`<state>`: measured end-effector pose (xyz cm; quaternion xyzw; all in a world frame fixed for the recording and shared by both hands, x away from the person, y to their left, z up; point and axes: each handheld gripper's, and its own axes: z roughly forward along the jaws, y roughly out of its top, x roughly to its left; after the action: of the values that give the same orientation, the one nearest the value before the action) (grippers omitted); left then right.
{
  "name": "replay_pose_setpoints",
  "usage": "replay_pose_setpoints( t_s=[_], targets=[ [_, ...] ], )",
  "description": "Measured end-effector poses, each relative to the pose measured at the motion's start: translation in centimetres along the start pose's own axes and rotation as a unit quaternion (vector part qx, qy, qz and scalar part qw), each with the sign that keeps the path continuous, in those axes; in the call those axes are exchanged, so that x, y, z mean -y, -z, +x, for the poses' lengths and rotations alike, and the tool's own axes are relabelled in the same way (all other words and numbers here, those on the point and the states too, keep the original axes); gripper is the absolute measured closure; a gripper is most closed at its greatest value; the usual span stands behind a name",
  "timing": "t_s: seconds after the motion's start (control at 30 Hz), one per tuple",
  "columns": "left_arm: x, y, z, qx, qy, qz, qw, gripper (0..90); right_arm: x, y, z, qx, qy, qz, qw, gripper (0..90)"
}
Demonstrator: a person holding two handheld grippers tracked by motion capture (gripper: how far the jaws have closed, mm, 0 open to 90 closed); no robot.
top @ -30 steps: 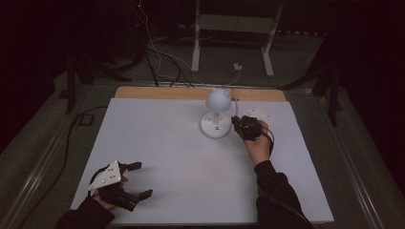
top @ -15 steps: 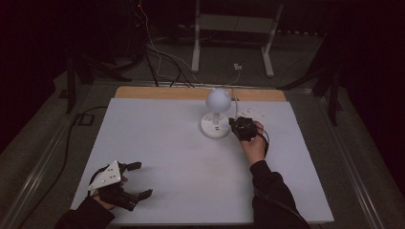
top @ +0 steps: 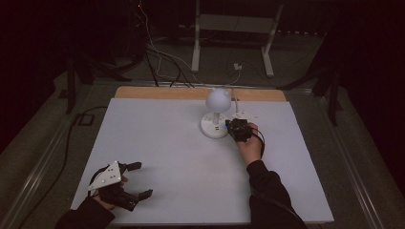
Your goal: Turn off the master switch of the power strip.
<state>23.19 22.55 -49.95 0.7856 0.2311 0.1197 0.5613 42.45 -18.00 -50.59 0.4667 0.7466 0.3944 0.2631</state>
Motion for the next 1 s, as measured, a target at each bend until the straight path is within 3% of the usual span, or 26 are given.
replay_pose_setpoints(
  t_s=[0.73,1.0],
  targets=[
    [0.0,-0.1,0.0,0.001,-0.001,0.001,1.0000,0.3,0.4,-0.8,0.3,0.008,0.017,0.005,0.9998,90.0],
    [0.0,-0.1,-0.1,0.001,-0.003,0.003,1.0000,0.4,0.7,-1.1,0.7,0.020,0.040,0.000,0.9990,90.0]
  ],
)
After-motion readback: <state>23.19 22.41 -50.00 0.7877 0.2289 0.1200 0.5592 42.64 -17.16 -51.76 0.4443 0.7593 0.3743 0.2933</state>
